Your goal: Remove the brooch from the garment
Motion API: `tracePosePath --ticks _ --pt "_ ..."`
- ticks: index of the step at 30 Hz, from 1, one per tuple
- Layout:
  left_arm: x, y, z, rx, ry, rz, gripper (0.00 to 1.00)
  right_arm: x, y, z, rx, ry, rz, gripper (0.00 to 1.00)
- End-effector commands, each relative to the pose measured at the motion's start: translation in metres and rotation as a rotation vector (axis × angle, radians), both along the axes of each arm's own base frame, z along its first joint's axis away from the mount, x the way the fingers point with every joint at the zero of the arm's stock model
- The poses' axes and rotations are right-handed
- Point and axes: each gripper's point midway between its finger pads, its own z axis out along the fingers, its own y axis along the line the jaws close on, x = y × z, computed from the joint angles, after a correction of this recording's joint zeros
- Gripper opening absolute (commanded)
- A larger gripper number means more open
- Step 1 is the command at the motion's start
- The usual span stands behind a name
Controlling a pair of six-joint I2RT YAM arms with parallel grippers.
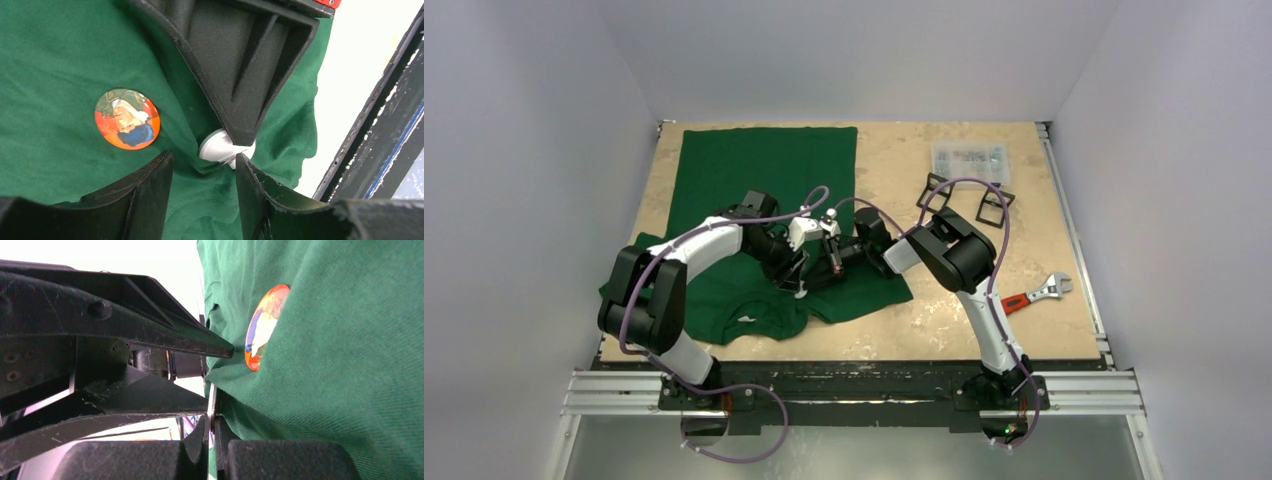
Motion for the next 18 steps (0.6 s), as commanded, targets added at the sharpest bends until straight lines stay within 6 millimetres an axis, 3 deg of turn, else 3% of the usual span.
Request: tracePosePath --ticks 1,13,18 --pt "0.032 -0.013 0.027 -0.155 -0.112 0.013 0.48 -0.008 0.013 0.038 0.075 -0.116 0.067 0.0" --pt "0.02 -0.004 0.053 -0.233 -0.186 0.018 0.49 0.0 0.012 0.025 -0.044 -0.167 0.061 0.0" --pt "0.022 0.011 0.055 -0.155 -0.23 0.102 0.5 0.004 0.009 0.015 -0.136 -0.186 0.065 0.0"
